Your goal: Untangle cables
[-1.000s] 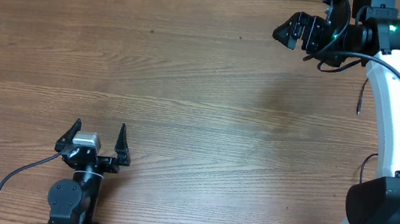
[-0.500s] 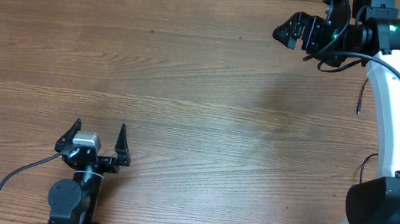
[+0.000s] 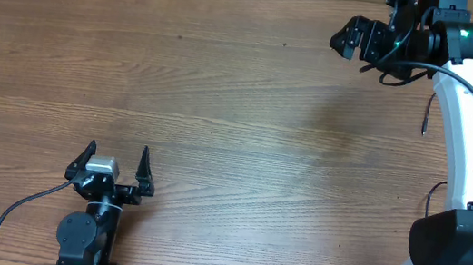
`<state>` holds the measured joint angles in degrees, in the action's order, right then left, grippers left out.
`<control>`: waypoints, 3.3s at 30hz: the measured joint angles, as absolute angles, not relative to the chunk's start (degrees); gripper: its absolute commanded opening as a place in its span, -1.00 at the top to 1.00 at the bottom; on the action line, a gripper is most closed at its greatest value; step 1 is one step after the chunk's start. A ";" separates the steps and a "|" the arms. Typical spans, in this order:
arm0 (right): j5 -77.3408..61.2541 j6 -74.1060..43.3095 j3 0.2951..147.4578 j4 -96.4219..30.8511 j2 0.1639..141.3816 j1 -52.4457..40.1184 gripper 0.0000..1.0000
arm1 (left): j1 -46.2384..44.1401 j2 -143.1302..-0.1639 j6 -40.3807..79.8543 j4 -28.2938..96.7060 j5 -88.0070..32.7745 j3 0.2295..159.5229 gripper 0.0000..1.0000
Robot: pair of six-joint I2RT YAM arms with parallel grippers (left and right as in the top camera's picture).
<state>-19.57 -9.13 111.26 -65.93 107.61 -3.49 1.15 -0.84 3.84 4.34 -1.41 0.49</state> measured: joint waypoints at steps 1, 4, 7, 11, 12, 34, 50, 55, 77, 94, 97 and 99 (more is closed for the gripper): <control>-19.14 -9.08 111.26 -65.17 107.61 -3.49 -0.99 | 1.15 -0.86 3.84 4.34 -1.41 0.49 -0.99; -18.39 -8.97 111.26 -63.99 107.33 -3.49 -1.00 | 1.15 -0.84 3.84 4.34 -1.41 0.49 -0.99; -17.65 -8.97 111.20 -63.96 105.86 -3.49 -1.00 | 1.15 -0.84 3.84 4.34 -1.41 0.49 -0.99; -15.66 -8.97 111.07 -62.65 101.84 -3.49 -1.00 | 1.15 -0.84 3.84 4.34 -1.41 0.49 -0.99; -15.40 -8.95 110.93 -61.84 101.14 -3.49 -1.00 | 1.15 -0.84 3.84 4.34 -1.41 0.49 -0.99; -12.75 -8.91 35.18 8.80 58.04 -3.46 -1.00 | 1.15 -0.84 3.84 4.36 -1.41 0.51 -0.99; -9.26 -8.95 1.06 18.72 23.27 -3.46 -1.00 | 1.15 -0.75 3.84 4.36 -1.41 0.51 -0.99; -7.81 -8.93 1.06 8.25 16.08 -3.46 -1.00 | 1.15 -0.73 3.84 4.34 -1.39 0.51 -0.99; -5.48 -8.93 1.06 -4.71 0.73 -3.46 -1.00 | 1.15 -0.73 3.84 4.34 -1.41 0.51 -0.99; -2.48 -8.91 1.06 -4.75 0.73 -3.46 -0.99 | 1.15 -0.73 3.84 4.34 -1.41 0.51 -0.99; -2.46 -8.93 1.06 -4.78 0.73 -3.46 -0.99 | 1.15 -0.73 3.84 4.34 -1.41 0.51 -0.99; -2.39 -8.93 1.06 -4.78 0.73 -3.46 -1.00 | 1.15 -0.73 3.84 4.34 -1.41 0.51 -0.99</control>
<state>-2.39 -8.93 1.06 -4.78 0.73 -3.46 1.15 -0.73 3.84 4.34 -1.41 0.51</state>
